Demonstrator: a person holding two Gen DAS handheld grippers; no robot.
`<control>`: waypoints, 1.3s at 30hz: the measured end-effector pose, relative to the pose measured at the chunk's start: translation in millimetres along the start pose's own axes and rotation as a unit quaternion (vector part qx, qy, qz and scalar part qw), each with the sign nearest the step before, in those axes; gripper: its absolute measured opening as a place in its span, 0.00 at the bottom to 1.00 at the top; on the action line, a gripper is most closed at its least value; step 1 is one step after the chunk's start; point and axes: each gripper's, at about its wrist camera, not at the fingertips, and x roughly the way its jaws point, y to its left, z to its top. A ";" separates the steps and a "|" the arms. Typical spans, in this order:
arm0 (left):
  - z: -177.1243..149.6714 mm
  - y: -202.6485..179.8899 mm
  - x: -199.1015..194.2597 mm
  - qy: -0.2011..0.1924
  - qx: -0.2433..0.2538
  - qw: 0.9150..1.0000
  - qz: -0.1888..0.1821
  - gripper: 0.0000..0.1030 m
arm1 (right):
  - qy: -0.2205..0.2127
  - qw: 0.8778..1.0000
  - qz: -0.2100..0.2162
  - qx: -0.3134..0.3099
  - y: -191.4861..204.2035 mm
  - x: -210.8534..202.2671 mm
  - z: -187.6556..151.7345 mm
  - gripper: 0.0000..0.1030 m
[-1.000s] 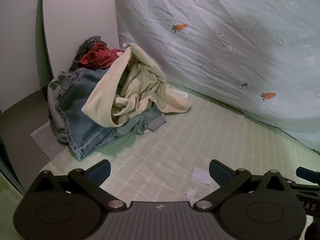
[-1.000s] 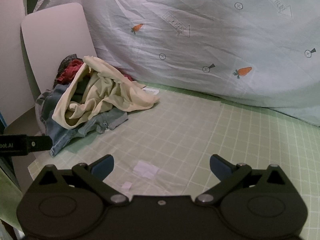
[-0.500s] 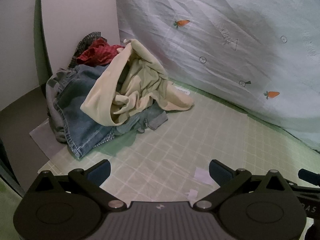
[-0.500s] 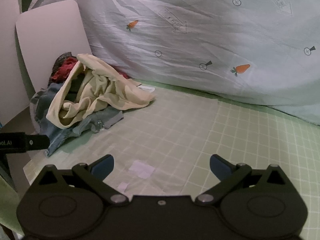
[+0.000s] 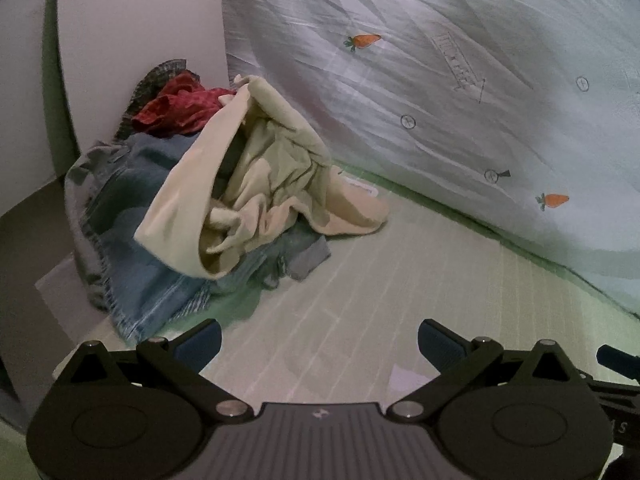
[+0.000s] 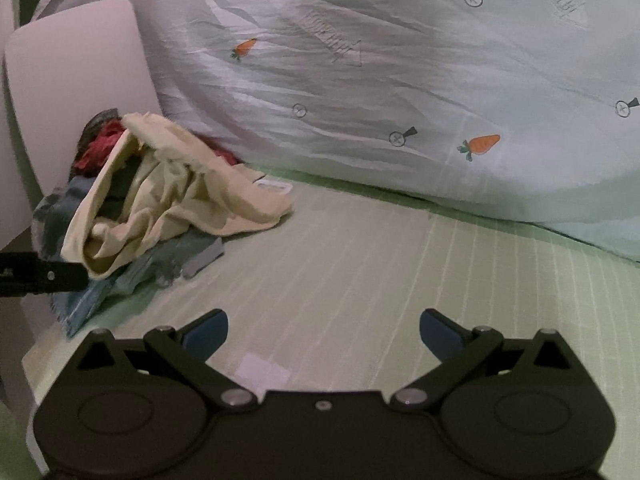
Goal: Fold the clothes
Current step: 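Grasp the beige sweatshirt with both grippers and pull it from the pile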
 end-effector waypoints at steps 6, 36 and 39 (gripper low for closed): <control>30.7 12.5 38.7 0.014 -0.002 0.999 0.034 0.99 | 0.001 1.000 -0.001 0.029 -8.7 50.4 32.9 1.00; 123.9 113.8 190.6 0.038 -0.067 0.977 0.199 0.21 | 0.081 0.994 0.066 0.016 76.9 364.4 102.2 0.10; 124.5 112.0 181.0 0.035 -0.063 0.977 0.200 0.13 | 0.062 0.997 0.040 0.011 70.0 350.1 96.4 0.05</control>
